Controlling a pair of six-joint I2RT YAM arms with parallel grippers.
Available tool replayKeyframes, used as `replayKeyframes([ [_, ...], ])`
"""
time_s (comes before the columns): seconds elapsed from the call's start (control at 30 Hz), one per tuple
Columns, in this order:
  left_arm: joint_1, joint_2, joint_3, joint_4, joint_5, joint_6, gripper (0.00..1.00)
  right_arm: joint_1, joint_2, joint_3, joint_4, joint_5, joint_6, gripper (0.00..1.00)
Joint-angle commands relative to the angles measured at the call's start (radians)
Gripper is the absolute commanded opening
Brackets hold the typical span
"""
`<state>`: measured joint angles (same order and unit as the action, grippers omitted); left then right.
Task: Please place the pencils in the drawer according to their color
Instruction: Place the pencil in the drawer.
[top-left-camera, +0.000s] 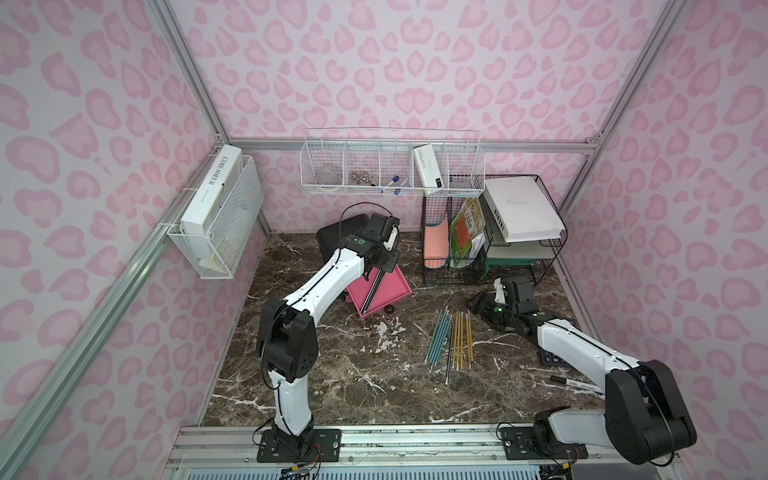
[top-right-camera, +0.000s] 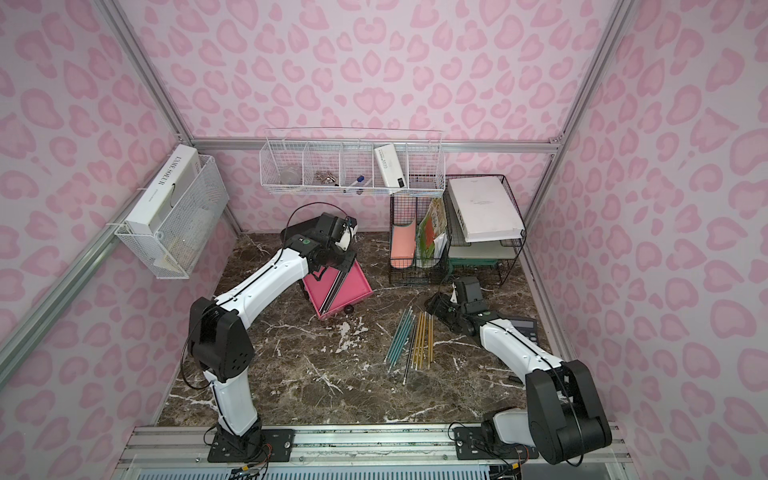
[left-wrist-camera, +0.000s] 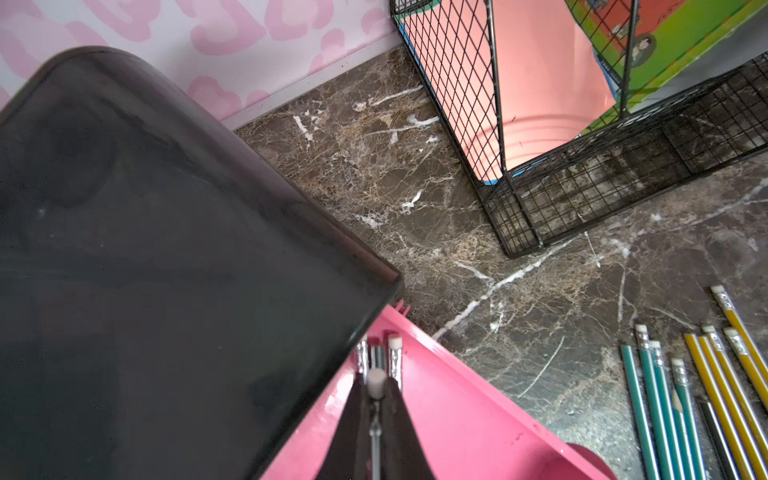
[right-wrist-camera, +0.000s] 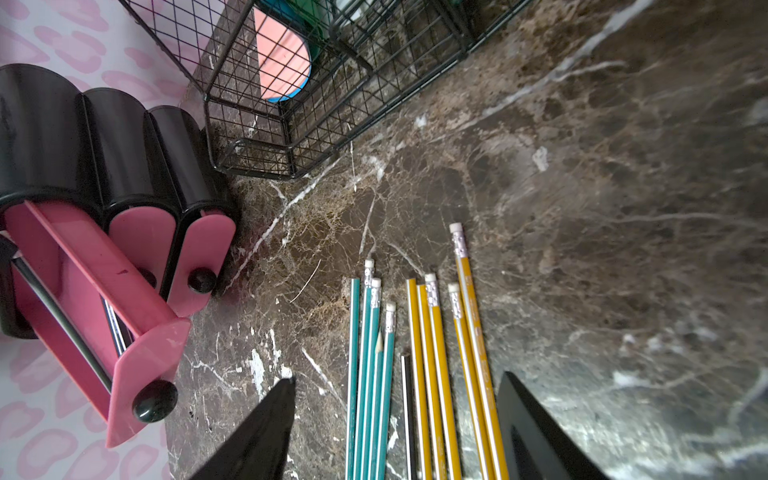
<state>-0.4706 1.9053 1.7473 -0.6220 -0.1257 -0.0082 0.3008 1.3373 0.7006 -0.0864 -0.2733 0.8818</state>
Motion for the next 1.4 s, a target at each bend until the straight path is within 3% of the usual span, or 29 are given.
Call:
replayKeyframes([
  [0.0,0.001,-0.015,0.024,-0.001,-0.003,0.002,0.4,0.0,0.003,0.015,-0.001,0.008,-0.025,0.71],
  [0.1,0.0,-0.032,0.056,-0.008,0.002,0.005,0.58,-0.005,0.003,0.029,-0.014,0.016,-0.039,0.75],
  [0.27,0.0,-0.071,0.102,-0.03,0.016,-0.004,0.72,-0.007,-0.011,0.067,-0.058,0.085,-0.07,0.87],
  [0.37,0.0,-0.104,0.113,-0.043,0.038,-0.021,0.79,-0.006,-0.037,0.09,-0.102,0.197,-0.067,0.99],
  [0.73,-0.081,-0.236,0.001,-0.114,0.12,-0.082,0.97,-0.007,-0.205,-0.029,-0.001,0.398,-0.123,1.0],
  [0.87,-0.153,-0.28,-0.085,-0.133,0.132,-0.119,0.98,-0.007,-0.193,-0.007,-0.038,0.396,-0.18,1.0],
  [0.97,-0.215,-0.31,-0.163,-0.136,0.162,-0.194,0.99,-0.011,-0.207,-0.023,-0.032,0.4,-0.141,1.0],
  [1.13,-0.345,-0.316,-0.244,-0.195,0.173,-0.318,0.98,-0.074,-0.24,-0.055,-0.016,0.306,-0.078,1.0],
  [1.27,-0.43,-0.278,-0.249,-0.312,0.188,-0.428,0.98,-0.149,-0.232,-0.047,-0.035,0.175,-0.08,1.0],
  [1.37,-0.479,-0.261,-0.268,-0.353,0.184,-0.498,0.99,-0.163,-0.217,-0.027,-0.061,0.142,-0.101,1.0],
])
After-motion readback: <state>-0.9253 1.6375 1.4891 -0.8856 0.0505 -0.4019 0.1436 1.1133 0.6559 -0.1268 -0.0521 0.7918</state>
